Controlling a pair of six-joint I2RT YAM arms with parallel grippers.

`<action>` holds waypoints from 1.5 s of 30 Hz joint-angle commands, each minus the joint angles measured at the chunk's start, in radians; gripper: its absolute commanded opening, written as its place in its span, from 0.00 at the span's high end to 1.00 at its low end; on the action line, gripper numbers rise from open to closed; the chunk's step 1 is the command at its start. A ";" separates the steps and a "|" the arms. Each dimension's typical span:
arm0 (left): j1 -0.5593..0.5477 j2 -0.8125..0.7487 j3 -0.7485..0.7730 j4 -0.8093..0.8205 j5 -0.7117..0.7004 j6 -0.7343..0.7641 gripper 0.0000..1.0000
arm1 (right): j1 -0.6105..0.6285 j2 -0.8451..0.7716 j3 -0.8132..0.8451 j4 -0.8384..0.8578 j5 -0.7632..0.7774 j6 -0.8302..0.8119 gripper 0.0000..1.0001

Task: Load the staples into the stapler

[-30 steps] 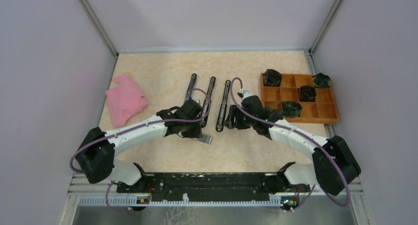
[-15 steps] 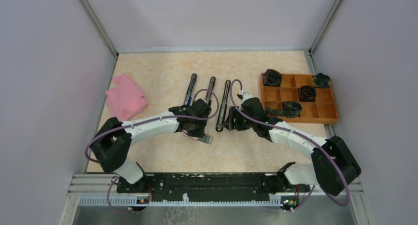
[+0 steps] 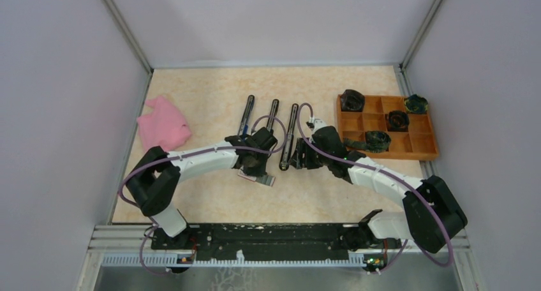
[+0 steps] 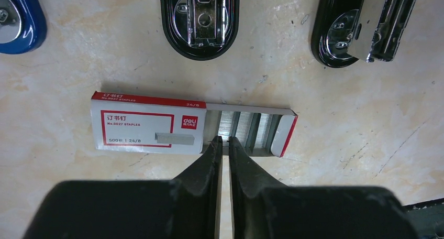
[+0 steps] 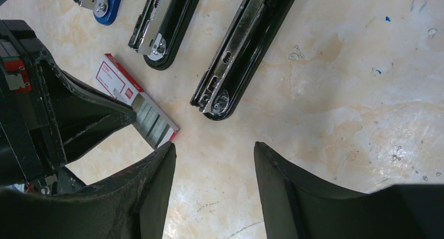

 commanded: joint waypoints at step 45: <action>-0.008 -0.037 0.031 0.004 -0.026 0.008 1.00 | 0.004 -0.045 0.007 0.022 -0.021 -0.054 0.44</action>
